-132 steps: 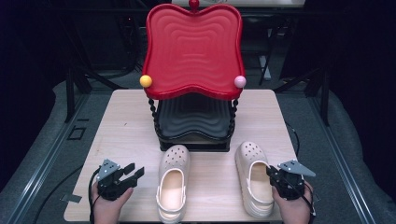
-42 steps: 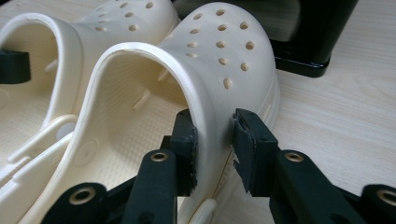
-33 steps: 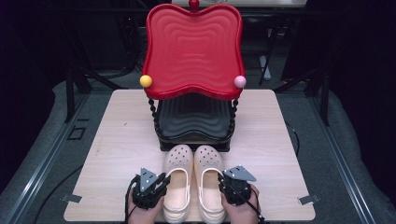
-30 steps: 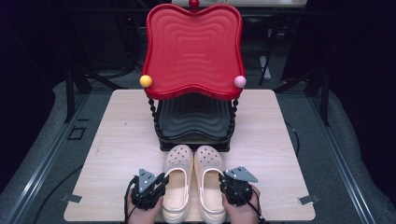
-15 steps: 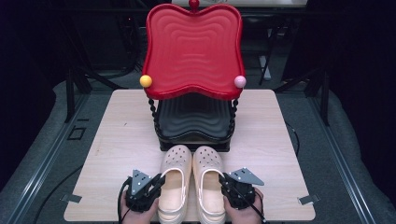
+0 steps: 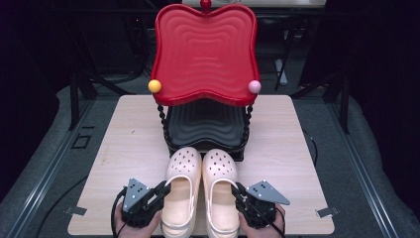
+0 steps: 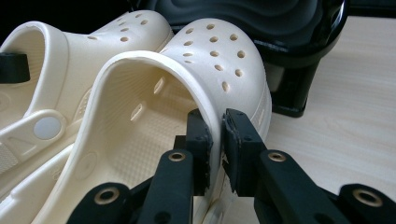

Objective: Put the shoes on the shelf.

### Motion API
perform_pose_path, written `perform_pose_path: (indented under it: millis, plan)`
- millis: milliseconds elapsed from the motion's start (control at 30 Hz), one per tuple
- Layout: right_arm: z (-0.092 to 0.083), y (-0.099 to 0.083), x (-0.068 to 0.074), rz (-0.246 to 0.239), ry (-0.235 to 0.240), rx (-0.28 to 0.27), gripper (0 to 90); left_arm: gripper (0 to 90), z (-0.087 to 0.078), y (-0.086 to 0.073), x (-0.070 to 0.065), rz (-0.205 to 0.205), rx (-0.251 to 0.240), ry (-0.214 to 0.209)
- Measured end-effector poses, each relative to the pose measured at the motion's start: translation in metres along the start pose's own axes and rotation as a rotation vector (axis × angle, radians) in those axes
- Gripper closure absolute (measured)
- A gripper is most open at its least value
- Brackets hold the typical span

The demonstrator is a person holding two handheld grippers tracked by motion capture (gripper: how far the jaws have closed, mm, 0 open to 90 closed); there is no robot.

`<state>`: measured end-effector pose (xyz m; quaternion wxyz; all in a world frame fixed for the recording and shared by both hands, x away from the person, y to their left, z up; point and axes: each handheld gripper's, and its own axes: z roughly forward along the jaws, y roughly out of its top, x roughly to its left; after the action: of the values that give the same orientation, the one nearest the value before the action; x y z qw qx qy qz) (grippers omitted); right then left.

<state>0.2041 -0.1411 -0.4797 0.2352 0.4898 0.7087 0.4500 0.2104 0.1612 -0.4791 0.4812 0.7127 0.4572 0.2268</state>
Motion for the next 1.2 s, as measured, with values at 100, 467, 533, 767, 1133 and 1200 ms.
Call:
perform_pose_path:
  millis: [100, 467, 533, 767, 1133, 1200]
  plan:
    - [-0.004, 0.006, 0.0, 0.005, 0.005, -0.022, 80.4, 79.6, -0.006, 0.007, -0.001, 0.0, -0.019, -0.009]
    - [0.004, 0.032, -0.005, 0.001, 0.007, -0.054, 80.3, 79.4, 0.008, 0.031, 0.005, 0.035, -0.045, -0.002]
    - [0.009, 0.037, -0.008, -0.006, 0.003, -0.055, 80.3, 79.4, 0.014, 0.036, 0.008, 0.035, -0.048, -0.004]
    - [0.025, 0.054, -0.025, 0.003, -0.013, -0.095, 80.4, 79.4, 0.034, 0.057, 0.017, 0.059, -0.074, 0.0]
    - [0.055, 0.075, -0.036, -0.014, -0.056, -0.11, 80.4, 79.2, 0.068, 0.079, 0.03, 0.09, -0.073, 0.005]
    - [0.06, 0.077, -0.039, -0.009, -0.057, -0.109, 80.4, 79.3, 0.073, 0.081, 0.033, 0.092, -0.076, 0.011]
